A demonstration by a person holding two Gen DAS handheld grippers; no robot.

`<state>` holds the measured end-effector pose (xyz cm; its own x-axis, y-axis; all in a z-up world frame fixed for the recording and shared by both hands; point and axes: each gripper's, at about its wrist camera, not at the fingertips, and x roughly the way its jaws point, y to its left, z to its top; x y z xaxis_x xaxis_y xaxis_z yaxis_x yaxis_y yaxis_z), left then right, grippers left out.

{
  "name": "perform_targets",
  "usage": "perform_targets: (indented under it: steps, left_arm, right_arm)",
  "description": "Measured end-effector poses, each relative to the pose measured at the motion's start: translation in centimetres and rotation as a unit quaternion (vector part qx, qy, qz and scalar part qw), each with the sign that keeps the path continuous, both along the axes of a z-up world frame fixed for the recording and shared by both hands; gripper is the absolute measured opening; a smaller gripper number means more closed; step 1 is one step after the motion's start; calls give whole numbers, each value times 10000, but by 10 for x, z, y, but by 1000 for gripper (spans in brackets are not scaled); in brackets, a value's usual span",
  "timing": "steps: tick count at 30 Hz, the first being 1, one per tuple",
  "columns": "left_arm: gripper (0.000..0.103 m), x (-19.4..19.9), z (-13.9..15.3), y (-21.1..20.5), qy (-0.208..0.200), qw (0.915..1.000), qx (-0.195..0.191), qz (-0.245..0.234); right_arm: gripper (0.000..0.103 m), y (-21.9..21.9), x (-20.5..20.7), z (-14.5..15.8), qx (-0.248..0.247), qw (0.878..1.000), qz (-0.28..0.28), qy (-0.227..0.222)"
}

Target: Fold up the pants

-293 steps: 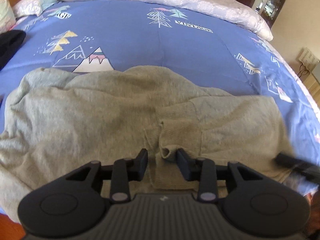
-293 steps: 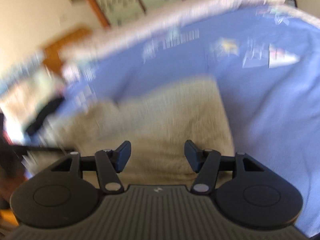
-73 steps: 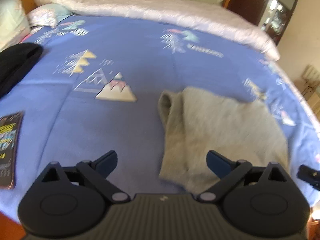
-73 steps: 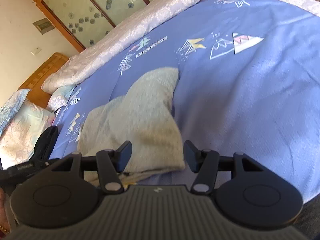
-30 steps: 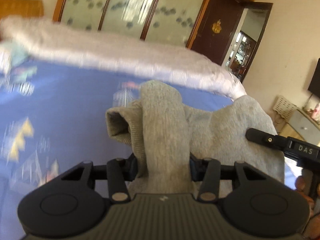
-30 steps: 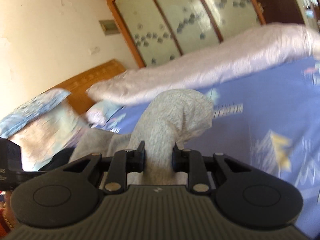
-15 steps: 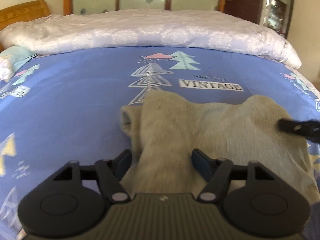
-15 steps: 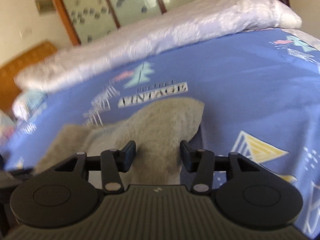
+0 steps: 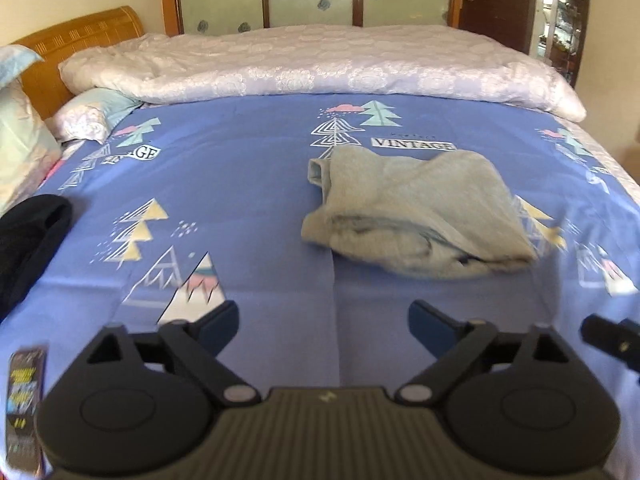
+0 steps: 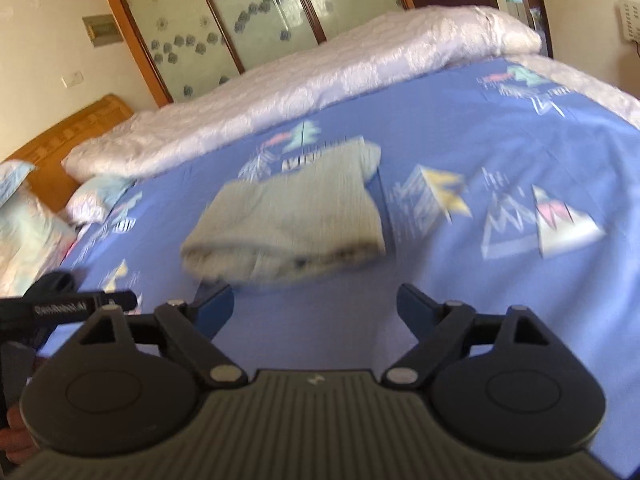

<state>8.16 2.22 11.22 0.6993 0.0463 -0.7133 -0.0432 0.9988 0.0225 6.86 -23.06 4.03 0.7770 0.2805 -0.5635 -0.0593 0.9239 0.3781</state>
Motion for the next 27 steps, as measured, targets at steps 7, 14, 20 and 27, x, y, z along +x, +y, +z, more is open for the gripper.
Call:
perform_targets:
  steps: [7, 14, 20, 27]
  left_arm:
    - [103, -67, 9, -2, 26, 10000, -81, -7]
    - [103, -101, 9, -8, -28, 10000, 2, -50]
    - [103, -118, 5, -13, -68, 9997, 213, -44]
    - [103, -125, 2, -13, -98, 9989, 437, 103]
  right_arm:
    - [100, 6, -59, 2, 93, 9992, -123, 382]
    - [103, 18, -96, 7, 303, 9992, -5, 258]
    - [103, 28, -113, 4, 321, 9991, -106, 251]
    - [103, 40, -119, 0, 258, 9992, -127, 286]
